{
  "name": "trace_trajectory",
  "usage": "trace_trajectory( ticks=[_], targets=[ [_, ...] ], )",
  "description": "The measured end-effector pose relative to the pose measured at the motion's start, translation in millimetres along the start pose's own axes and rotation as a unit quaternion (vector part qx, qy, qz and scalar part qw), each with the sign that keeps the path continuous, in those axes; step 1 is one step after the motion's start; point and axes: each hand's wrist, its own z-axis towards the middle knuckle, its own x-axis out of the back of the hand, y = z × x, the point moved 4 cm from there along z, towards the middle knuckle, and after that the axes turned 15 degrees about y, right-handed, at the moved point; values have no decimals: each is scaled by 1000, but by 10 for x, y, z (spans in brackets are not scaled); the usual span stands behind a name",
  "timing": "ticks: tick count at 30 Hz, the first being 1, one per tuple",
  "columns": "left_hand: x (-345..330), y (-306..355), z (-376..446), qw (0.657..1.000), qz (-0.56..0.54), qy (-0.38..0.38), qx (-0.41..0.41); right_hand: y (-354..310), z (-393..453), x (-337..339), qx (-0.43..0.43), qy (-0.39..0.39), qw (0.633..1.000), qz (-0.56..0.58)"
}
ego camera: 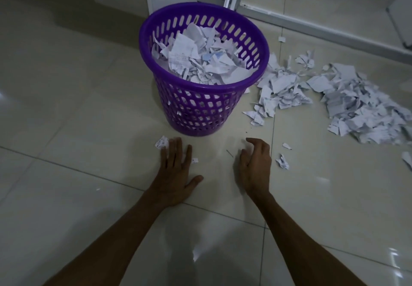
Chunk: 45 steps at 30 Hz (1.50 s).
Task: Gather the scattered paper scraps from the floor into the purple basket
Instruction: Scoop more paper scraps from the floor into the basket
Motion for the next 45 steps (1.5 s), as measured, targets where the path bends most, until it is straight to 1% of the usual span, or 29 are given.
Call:
trace_trajectory(
  ticks=[3,5,6,8,10,13,14,18,20,22,25,29,31,34,36,37,39,42,45],
  targets=[
    [47,140,74,996,-84,25,-20,142,54,139,15,27,997,-77],
    [96,161,65,993,-89,77,14,266,71,231,-12,42,993,-114],
    [110,147,42,992,-73,95,48,348,56,263,-40,34,991,-125],
    [96,145,22,989,-46,91,105,543,16,284,-91,-6,986,-137],
    [53,216,71,992,-38,65,101,689,0,253,-101,-48,983,-143],
    [-42,445,233,996,-36,42,75,790,126,164,-56,-81,984,-150],
    [-70,528,281,995,-33,42,86,814,191,128,-39,-87,984,-153],
    [-129,856,446,982,-11,60,181,913,396,10,16,-119,978,-172],
    [-161,1035,530,975,-21,71,210,925,476,-31,41,-139,979,-146],
    [-239,1253,629,974,-15,55,220,926,627,-24,58,-133,984,-106],
    [-369,1589,771,982,1,33,188,910,1031,-26,74,-95,989,-88],
    [-470,1706,1088,982,-49,102,150,901,1873,-171,81,-73,981,-158],
    [-503,1631,1261,982,-68,116,132,886,2249,-282,78,-104,975,-181],
    [-581,1480,1557,983,-82,101,126,939,2537,-498,69,-205,957,-193],
    [-597,1427,1724,987,-80,89,108,978,2511,-570,71,-256,944,-197],
    [-599,1420,1777,989,-71,84,94,988,2459,-573,75,-260,944,-190],
    [-603,1443,1824,993,-60,74,73,1034,2302,-516,90,-249,948,-175],
    [-593,1489,1755,994,-77,54,48,1120,1971,-304,149,-209,952,-166],
    [-563,1556,1645,993,-104,50,30,1209,1593,-50,160,-187,956,-160]
  ],
)
